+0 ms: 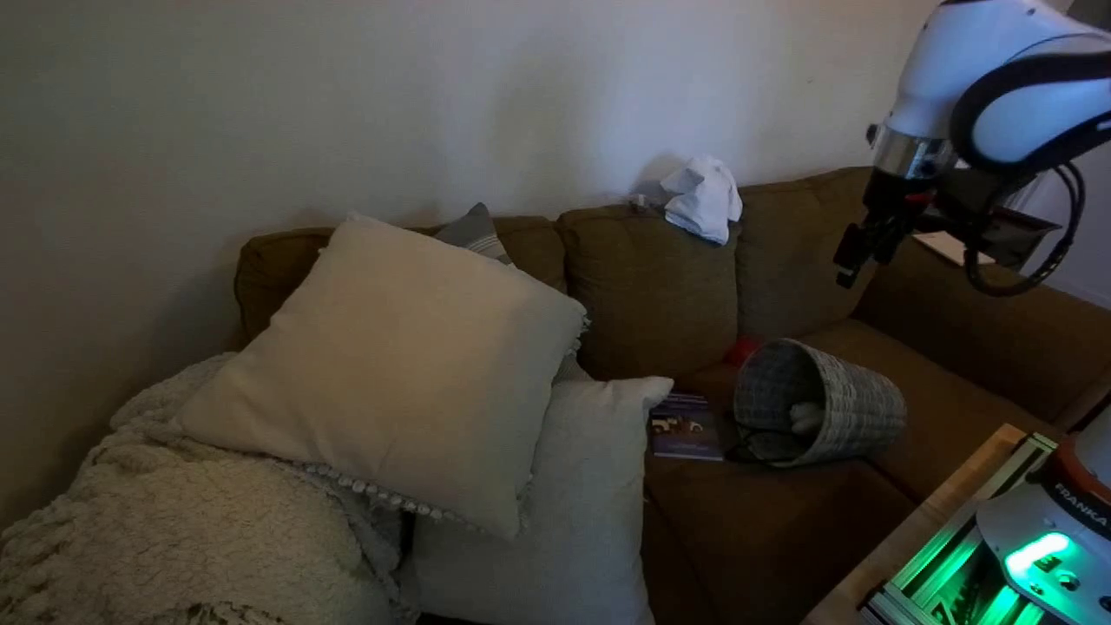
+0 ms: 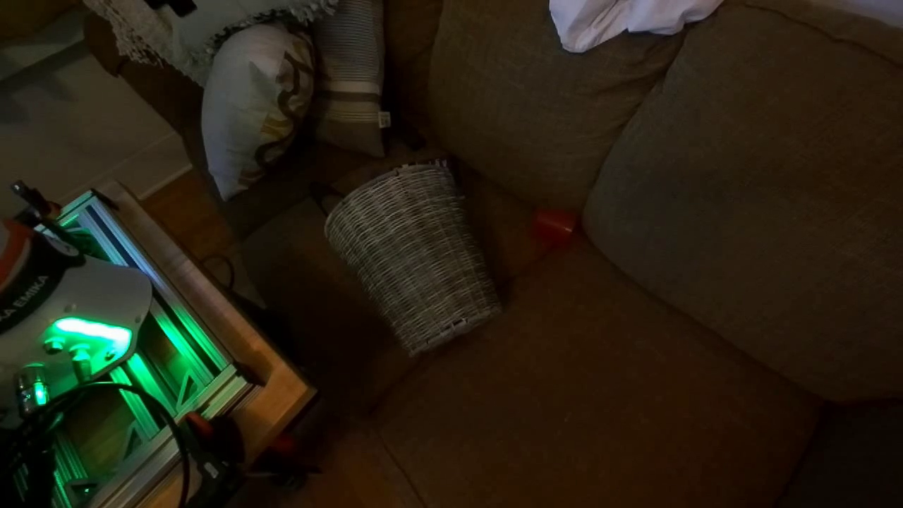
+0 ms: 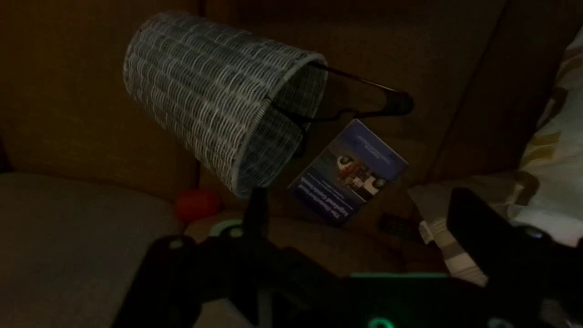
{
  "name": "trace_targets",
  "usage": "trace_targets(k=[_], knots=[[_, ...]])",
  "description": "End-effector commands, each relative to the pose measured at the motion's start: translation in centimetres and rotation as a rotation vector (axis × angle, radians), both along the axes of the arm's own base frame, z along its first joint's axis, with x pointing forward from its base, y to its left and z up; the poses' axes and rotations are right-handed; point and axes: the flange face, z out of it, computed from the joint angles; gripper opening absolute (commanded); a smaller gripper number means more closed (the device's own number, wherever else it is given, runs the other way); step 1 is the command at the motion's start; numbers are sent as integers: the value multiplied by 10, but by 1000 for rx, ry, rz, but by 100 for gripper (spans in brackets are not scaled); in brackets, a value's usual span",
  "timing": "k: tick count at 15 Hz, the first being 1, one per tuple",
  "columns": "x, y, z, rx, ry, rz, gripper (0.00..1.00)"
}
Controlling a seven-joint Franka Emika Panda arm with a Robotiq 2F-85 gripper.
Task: Pick up the basket and place it the right side up on the basket
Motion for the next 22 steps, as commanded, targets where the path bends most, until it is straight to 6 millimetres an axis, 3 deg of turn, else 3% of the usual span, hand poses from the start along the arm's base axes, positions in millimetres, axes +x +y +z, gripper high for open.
trace_targets(k=[1,3,9,10,11,12,17,22], knots=[[29,-11,-74,-104,66,-69,100],[40,-12,-114,-180,56,-107,100],[57,-45,-162,-469,-24,-226,100],[61,-59,-175,-519,-10,-262,100],[60,-61,-195,-566,35,-286,100],[50,-55,-165,-521,-3,-242,100],[60,-58,-195,-551,22,-308,100],[79,-35,-260,-526,8,-384,100]])
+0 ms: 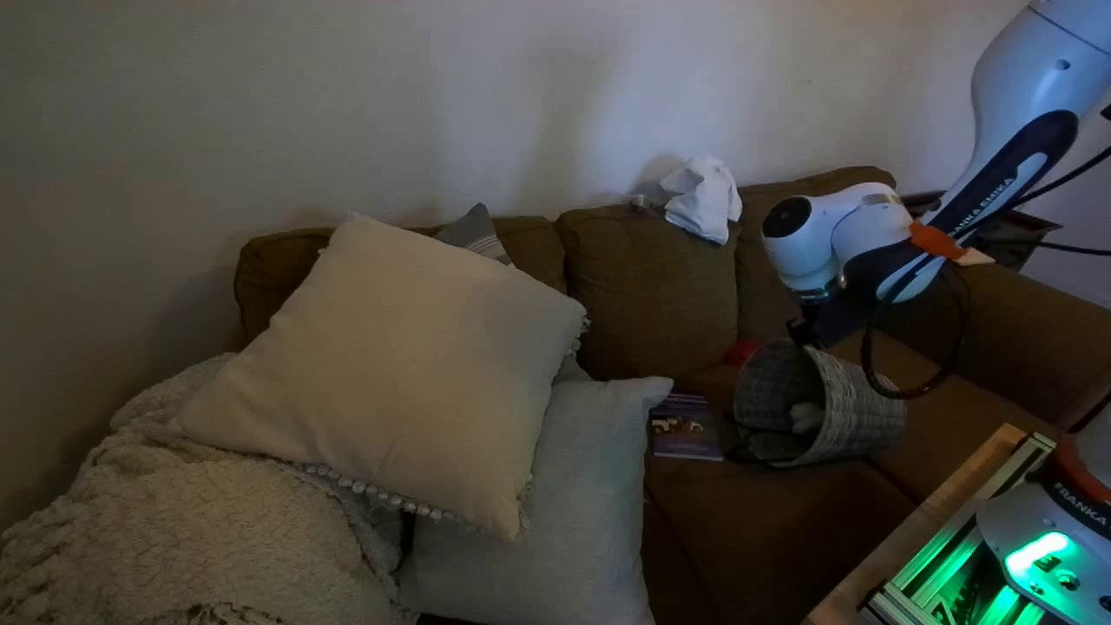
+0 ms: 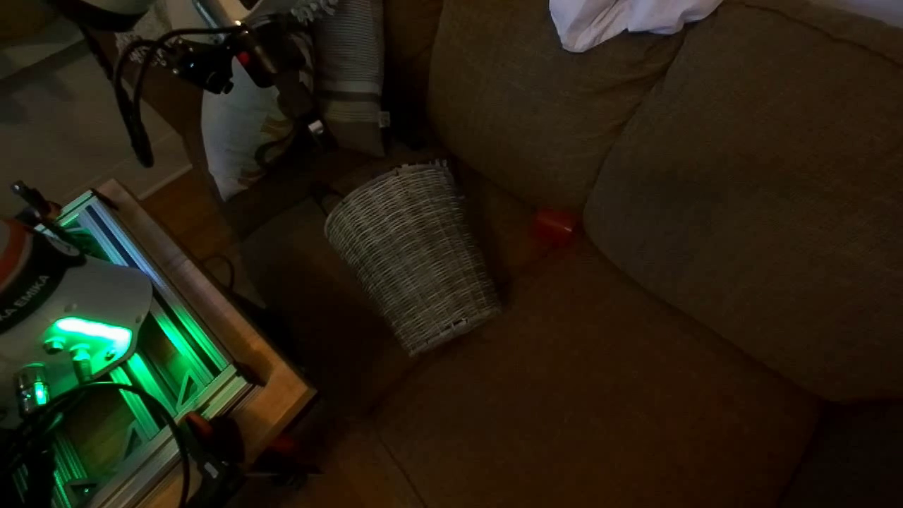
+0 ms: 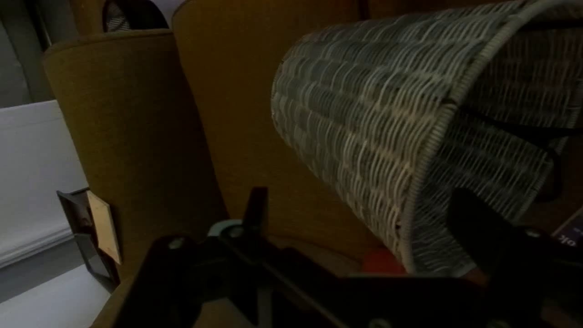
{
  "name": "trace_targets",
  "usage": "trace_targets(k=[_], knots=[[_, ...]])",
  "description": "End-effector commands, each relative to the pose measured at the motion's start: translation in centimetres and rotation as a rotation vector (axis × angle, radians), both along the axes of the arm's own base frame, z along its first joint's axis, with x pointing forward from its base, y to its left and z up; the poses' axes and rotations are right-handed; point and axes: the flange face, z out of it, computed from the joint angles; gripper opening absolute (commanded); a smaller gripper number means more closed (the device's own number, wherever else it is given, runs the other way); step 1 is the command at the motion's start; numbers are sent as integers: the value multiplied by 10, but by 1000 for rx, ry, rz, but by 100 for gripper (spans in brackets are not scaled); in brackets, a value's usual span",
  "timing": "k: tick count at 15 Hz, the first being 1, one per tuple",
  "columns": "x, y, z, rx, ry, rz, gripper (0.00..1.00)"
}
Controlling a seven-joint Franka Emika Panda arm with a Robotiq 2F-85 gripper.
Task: Pick up the basket and place it the right side up on the basket
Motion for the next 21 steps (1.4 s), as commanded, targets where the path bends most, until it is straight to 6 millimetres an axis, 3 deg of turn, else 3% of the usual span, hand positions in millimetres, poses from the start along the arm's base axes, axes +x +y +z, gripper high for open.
trace_targets(k=[1,9,11,16,18,19,21], knots=[[15,11,-53,19,-11,-58,100],[59,14,-117,-76,-57,-160,100],[60,4,-134,-142,-15,-168,100],[52,-35,-152,-309,87,-233,100],[47,-51,-173,-329,123,-248,99],[44,-58,-179,-335,134,-260,74],[42,-67,-186,-322,144,-275,70]])
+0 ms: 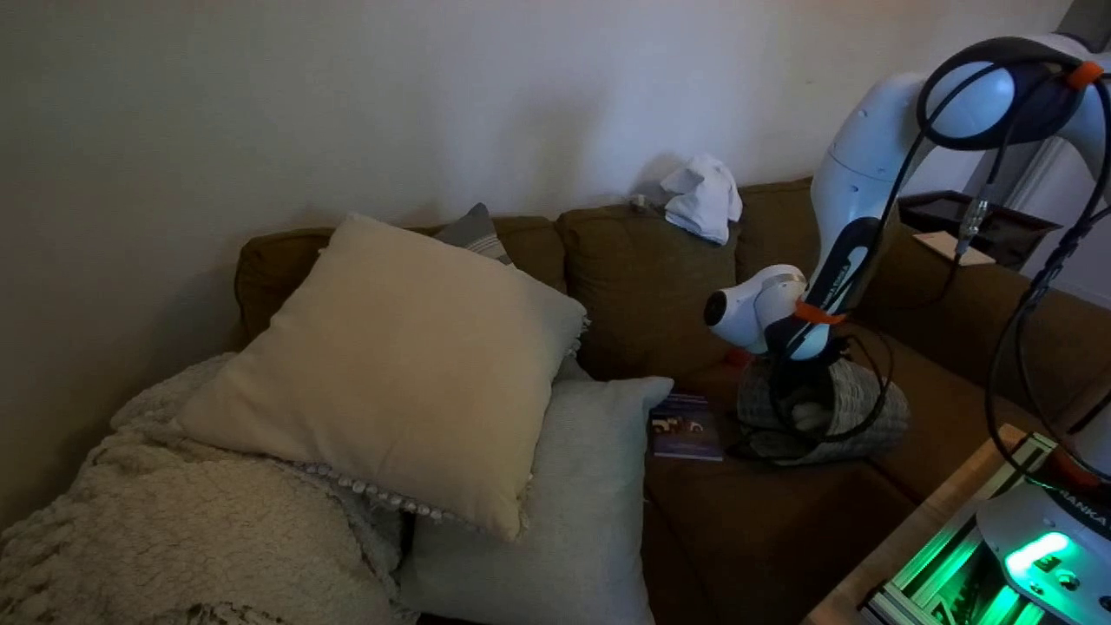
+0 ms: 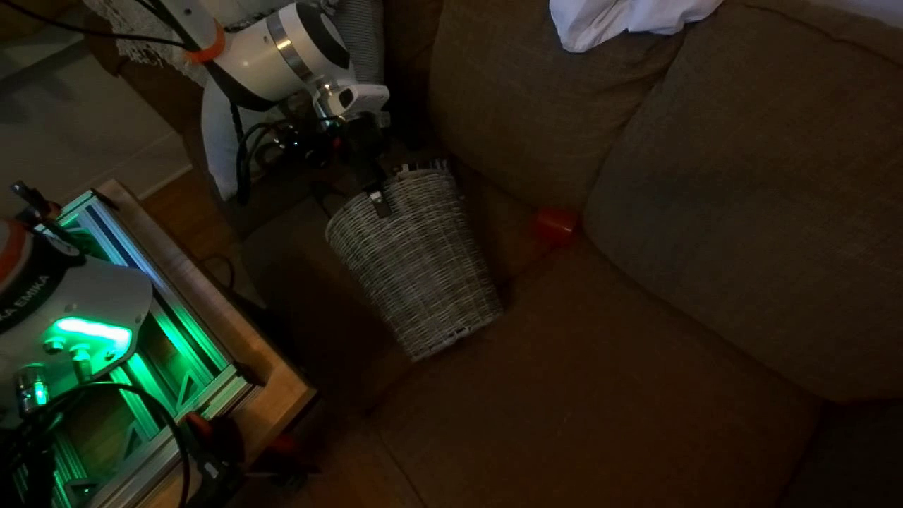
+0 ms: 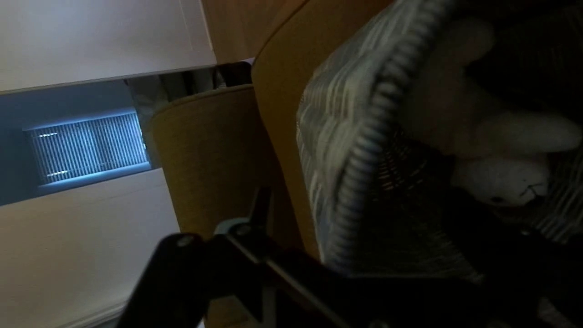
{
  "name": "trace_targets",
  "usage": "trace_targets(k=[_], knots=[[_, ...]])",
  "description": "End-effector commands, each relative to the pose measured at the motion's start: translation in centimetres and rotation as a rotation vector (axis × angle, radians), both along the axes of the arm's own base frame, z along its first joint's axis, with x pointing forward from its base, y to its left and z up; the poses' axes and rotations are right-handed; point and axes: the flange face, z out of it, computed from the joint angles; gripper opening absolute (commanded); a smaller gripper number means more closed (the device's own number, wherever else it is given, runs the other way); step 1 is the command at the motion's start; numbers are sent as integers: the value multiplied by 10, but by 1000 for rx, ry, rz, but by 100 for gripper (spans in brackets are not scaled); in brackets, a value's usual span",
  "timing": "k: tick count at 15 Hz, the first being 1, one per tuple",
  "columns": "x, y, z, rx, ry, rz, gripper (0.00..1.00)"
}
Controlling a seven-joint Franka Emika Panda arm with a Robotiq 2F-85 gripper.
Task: Pick up the basket and place it the right side up on the basket
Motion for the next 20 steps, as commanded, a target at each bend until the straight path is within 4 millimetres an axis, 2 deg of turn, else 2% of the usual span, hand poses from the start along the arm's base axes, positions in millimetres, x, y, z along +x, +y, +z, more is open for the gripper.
trace_targets(k=[1,2,4,6,9,14,17,20], knots=[[-4,-19,-21,2,29,-48,62],[-3,-20,-18,8,25,-47,52],[0,-19,-1,29,5,-40,38],[2,-21,21,64,-22,-33,25],[1,-30,54,159,-41,-9,0],[-19,-64,118,385,-106,40,4],[-39,-94,160,503,-211,27,4],[-63,-135,195,618,-326,-18,4]])
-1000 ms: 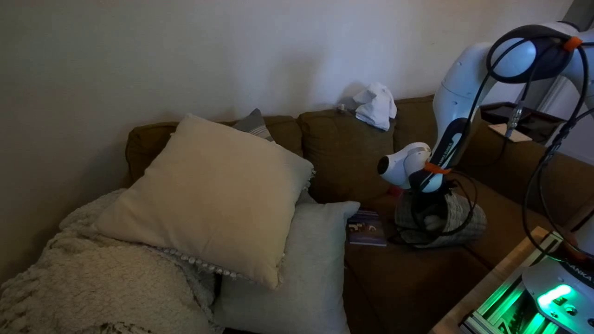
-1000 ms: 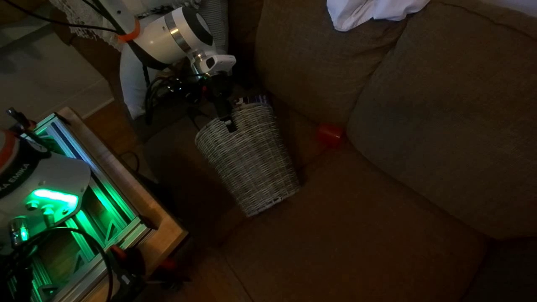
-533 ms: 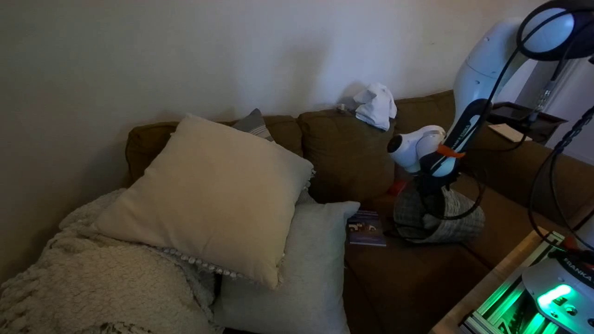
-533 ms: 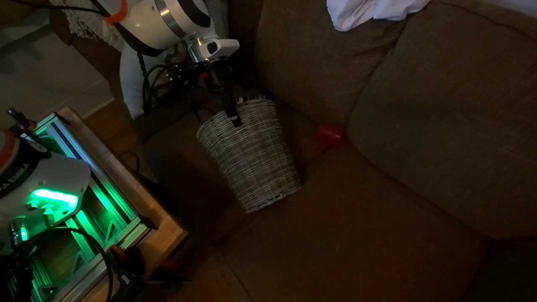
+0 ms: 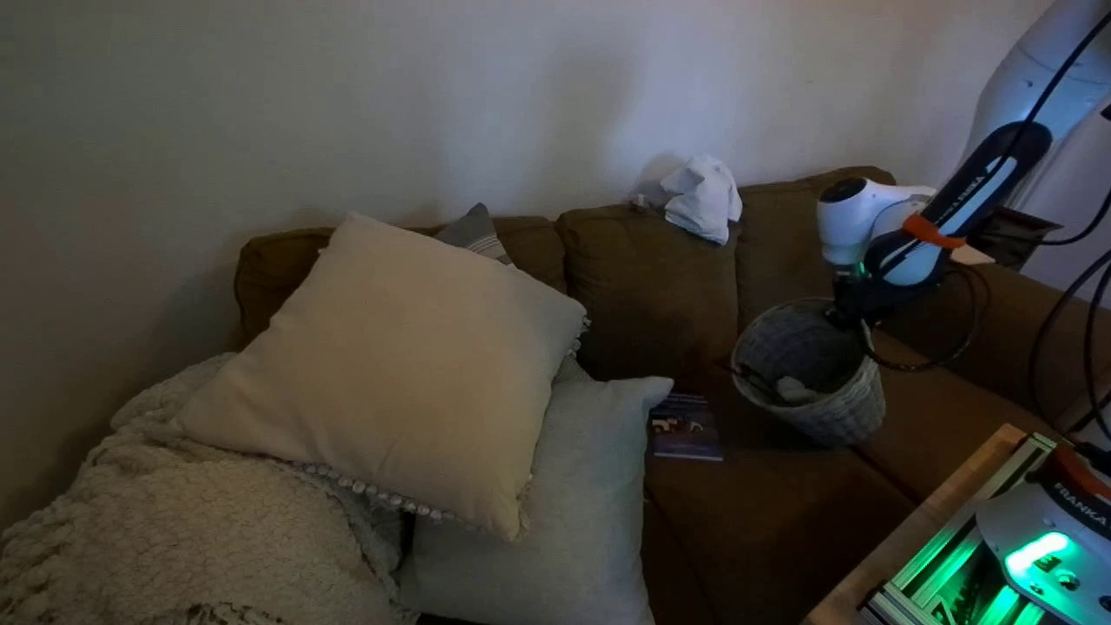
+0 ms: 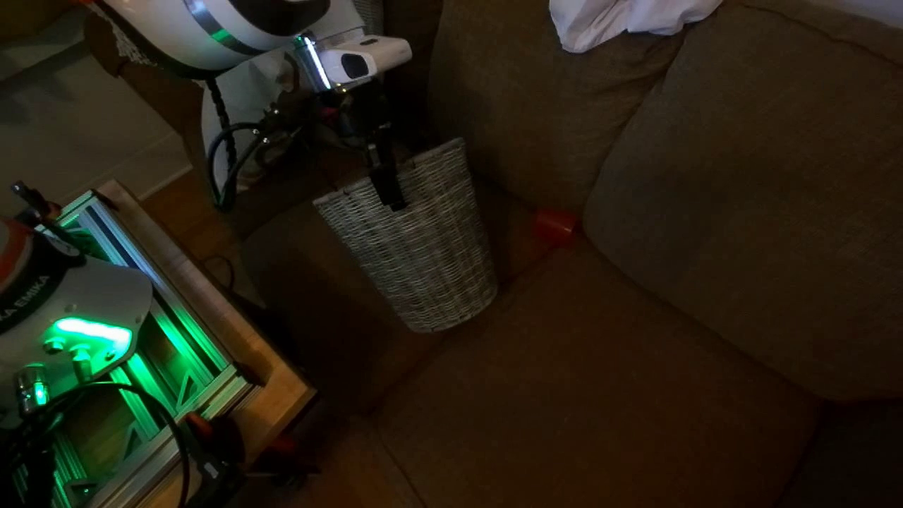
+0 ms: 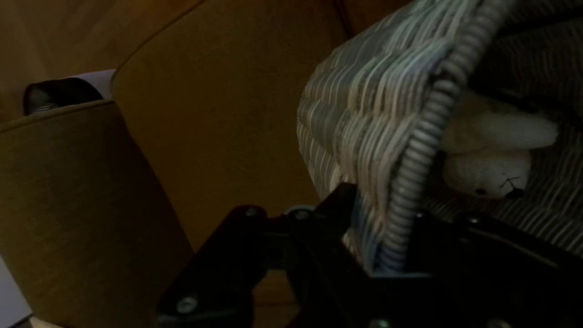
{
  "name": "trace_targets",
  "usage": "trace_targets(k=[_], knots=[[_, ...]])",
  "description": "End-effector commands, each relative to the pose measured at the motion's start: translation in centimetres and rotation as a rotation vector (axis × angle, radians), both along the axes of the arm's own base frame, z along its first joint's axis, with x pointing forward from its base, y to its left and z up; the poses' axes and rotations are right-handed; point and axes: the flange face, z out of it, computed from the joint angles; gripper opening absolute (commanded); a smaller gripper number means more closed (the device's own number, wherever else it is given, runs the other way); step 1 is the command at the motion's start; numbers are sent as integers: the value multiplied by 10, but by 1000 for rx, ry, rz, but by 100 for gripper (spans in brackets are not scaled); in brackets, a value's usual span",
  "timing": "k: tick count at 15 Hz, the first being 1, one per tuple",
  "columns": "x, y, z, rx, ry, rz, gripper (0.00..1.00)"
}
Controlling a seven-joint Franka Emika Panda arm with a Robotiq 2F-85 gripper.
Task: Pick up the basket and place it the right side up on the basket
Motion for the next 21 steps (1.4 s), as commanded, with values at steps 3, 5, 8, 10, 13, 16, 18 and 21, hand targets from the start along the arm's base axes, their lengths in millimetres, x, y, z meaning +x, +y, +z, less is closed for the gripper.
trace_targets(k=[3,5,8,10,13,16,18,21], knots=[[-66,-68,71,205,-200,-93,4],[-85,-87,69,267,-258,-131,4],[-122,-105,53,327,-347,-181,4],[-109,-110,50,338,-398,-180,4],[-78,-102,41,396,-449,-189,4],[-31,-128,20,523,-538,-212,4],[-14,-135,19,599,-611,-199,4],[-25,-159,-2,734,-670,-179,40]])
